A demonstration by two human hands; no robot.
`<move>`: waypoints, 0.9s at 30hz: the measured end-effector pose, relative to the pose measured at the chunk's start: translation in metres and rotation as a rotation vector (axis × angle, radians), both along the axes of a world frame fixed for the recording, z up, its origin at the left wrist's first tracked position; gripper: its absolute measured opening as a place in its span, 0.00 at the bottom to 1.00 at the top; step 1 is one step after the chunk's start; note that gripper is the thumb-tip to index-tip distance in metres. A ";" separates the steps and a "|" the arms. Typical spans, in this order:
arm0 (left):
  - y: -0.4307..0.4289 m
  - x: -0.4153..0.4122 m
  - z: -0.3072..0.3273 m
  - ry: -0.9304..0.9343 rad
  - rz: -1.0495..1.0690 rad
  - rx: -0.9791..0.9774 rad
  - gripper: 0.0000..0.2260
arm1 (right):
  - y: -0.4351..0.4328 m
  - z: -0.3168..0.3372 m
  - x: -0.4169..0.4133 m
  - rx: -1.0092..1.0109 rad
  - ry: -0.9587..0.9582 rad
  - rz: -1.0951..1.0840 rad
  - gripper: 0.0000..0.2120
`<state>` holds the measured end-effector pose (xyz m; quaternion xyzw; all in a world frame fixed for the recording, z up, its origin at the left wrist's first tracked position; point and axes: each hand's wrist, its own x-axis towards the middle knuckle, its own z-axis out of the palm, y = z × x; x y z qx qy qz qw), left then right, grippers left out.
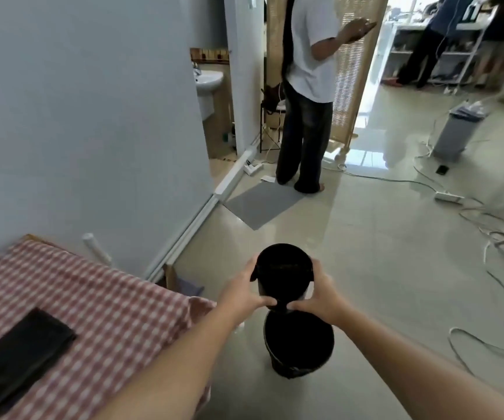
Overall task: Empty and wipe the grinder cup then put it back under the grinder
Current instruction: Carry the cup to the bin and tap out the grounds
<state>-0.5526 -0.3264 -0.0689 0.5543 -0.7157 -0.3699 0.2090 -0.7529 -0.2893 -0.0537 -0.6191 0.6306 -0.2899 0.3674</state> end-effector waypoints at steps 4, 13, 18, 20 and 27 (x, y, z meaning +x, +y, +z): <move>-0.009 -0.045 -0.033 -0.011 -0.070 0.112 0.50 | 0.004 -0.037 -0.045 0.128 -0.060 -0.068 0.50; -0.038 -0.073 -0.174 0.006 -0.177 0.553 0.51 | -0.005 -0.175 -0.077 0.536 -0.173 -0.149 0.52; -0.067 -0.076 -0.262 -0.040 -0.206 0.730 0.44 | -0.025 -0.267 -0.084 0.750 -0.278 -0.206 0.47; -0.080 -0.082 -0.290 -0.054 -0.198 0.792 0.42 | -0.034 -0.299 -0.085 0.796 -0.311 -0.268 0.52; -0.102 -0.111 -0.371 0.060 0.065 1.074 0.51 | -0.062 -0.396 -0.078 0.896 -0.582 -0.570 0.43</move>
